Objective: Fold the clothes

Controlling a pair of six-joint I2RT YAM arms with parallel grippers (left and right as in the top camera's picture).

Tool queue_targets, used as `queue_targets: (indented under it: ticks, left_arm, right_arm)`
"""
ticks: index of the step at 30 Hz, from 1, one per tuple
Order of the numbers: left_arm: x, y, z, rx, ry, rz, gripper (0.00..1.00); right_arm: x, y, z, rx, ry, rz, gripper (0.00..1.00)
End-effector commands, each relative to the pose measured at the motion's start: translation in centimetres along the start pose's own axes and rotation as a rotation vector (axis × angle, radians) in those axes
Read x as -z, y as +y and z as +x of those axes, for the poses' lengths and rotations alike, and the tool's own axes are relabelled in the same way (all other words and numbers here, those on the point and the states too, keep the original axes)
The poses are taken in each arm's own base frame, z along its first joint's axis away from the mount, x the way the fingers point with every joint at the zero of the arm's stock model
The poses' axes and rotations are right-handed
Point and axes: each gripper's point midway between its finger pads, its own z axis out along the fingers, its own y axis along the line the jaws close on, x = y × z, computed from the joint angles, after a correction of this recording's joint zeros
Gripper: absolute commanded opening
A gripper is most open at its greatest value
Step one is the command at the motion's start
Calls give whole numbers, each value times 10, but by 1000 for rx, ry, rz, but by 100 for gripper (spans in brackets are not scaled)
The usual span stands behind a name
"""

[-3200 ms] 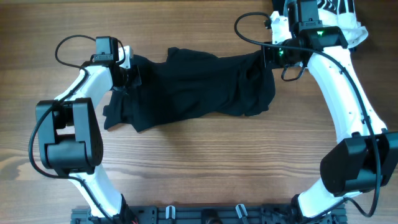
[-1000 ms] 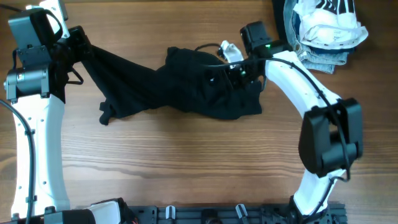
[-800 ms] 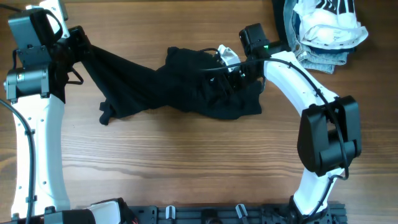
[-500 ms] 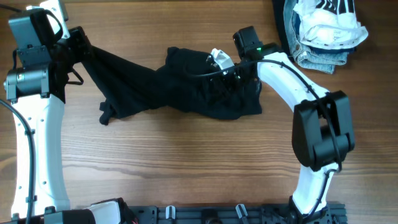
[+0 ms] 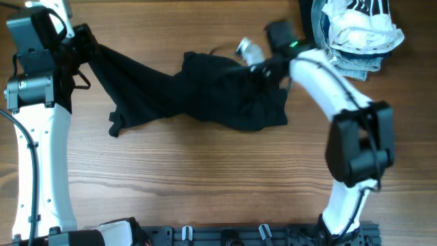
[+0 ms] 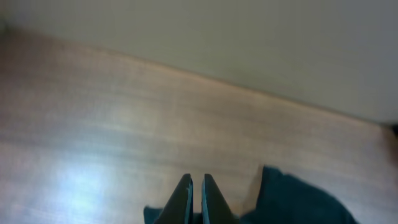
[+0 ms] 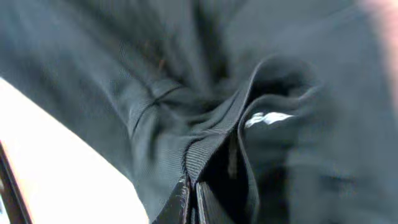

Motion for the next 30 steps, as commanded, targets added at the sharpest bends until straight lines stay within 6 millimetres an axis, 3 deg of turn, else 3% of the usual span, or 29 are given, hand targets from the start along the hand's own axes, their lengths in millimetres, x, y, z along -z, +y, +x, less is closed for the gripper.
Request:
queue_targets:
  ticks: [1, 4, 7, 11, 14, 16, 19, 21, 22, 23, 30]
  left_arm:
    - [19, -3, -27, -7, -108, 3, 4]
    - [37, -7, -41, -12, -172, 13, 4]
    - [61, -12, -57, -19, -250, 25, 4]
    - [111, -21, -83, -32, -396, 49, 4]
    - [146, -26, -94, -39, -484, 64, 4]
    - [162, -28, -95, -16, -510, 75, 4]
    - [168, -33, -90, -21, -497, 103, 4]
    - [163, -35, -84, -23, -467, 118, 4]
    - [158, -36, -80, -23, -442, 127, 4]
    - [154, -36, -78, -22, -428, 130, 4]
    - [118, -31, -54, -7, -287, 115, 4]
  right_arm:
    - [161, 5, -81, 32, -345, 217, 4]
    - [224, 9, -87, 40, -438, 329, 4]
    - [265, 16, -82, 41, -498, 393, 4]
    - [304, 27, -69, 37, -555, 446, 4]
    - [316, 34, -60, 31, -565, 458, 4]
    - [312, 35, -55, 19, -545, 448, 4]
    - [291, 35, -52, 8, -497, 374, 7]
    - [272, 35, -51, 11, -454, 314, 23]
    - [258, 33, -49, 1, -424, 280, 35]
    - [249, 32, -48, -7, -403, 261, 41]
    - [141, 41, -55, -4, -210, 58, 50]
